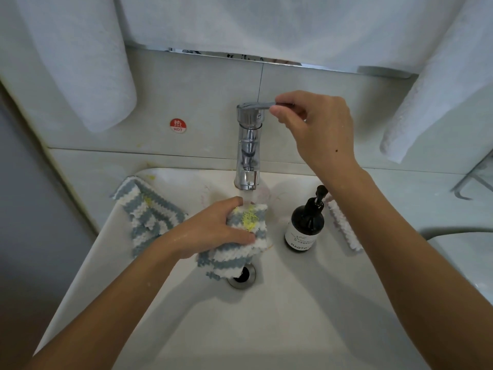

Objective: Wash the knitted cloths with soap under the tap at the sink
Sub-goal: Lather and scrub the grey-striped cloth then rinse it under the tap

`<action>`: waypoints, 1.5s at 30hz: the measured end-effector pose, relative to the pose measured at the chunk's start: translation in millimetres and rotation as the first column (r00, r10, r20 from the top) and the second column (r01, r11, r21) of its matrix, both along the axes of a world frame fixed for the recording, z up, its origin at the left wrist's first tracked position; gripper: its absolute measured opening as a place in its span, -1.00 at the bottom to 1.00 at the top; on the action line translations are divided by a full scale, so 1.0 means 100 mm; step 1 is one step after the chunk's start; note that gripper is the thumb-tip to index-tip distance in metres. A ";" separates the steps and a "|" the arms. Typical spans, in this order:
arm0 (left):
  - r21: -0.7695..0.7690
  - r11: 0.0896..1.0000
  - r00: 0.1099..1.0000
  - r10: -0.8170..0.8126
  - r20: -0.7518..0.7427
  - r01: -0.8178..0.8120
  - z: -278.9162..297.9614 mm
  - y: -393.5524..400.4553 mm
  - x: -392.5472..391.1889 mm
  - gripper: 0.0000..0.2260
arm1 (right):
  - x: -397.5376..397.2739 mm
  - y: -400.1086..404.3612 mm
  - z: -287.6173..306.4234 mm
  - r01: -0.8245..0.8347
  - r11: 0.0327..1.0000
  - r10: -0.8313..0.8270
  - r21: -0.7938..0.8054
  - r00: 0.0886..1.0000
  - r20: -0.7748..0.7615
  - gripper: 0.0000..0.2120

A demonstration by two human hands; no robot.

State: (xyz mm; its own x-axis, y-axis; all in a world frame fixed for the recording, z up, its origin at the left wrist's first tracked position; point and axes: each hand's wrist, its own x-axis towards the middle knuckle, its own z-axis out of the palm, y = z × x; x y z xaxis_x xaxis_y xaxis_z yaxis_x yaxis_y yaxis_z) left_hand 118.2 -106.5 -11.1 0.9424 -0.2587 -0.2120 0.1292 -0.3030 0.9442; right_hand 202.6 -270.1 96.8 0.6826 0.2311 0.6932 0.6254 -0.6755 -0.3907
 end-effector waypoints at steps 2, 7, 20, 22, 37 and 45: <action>-0.004 1.000 0.999 -0.016 -0.039 0.016 0.02 0.02 -0.01 -0.65 | 0.00 0.01 0.01 -0.003 1.000 0.003 -0.008 1.000 -0.007 -0.74; -0.001 1.000 0.996 -0.015 -0.089 0.015 0.04 0.09 -0.01 -0.60 | 0.04 0.00 0.03 0.004 0.999 -0.004 -0.046 1.000 0.010 -0.75; 0.016 0.998 0.989 -0.064 -0.133 0.067 0.04 0.10 -0.04 -0.64 | 0.07 0.00 0.02 -0.066 0.995 0.073 -0.079 0.993 0.091 -0.77; 0.006 0.997 0.987 -0.078 -0.142 0.080 0.04 0.10 -0.04 -0.62 | 0.03 -0.02 -0.02 -0.078 0.993 0.086 -0.093 0.993 0.085 -0.75; -0.057 0.995 0.991 0.080 -0.109 -0.086 -0.14 -0.41 0.01 -0.55 | -0.22 -0.53 -0.66 -0.138 0.978 0.148 -0.156 0.987 0.057 -0.46; -0.135 0.978 0.987 0.161 -0.005 -0.160 -0.13 -0.92 0.09 -0.60 | -0.38 -1.19 -1.19 -0.152 0.937 0.100 -0.314 0.979 -0.176 -0.36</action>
State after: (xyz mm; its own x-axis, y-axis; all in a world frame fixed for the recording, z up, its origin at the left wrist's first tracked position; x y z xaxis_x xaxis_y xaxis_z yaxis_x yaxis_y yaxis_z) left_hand 127.6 -198.1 -23.7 0.9752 -0.1295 -0.1796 0.1598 -0.1494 0.9758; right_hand 164.8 -389.4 -22.6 0.7260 0.5166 0.4540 0.6630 -0.7011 -0.2624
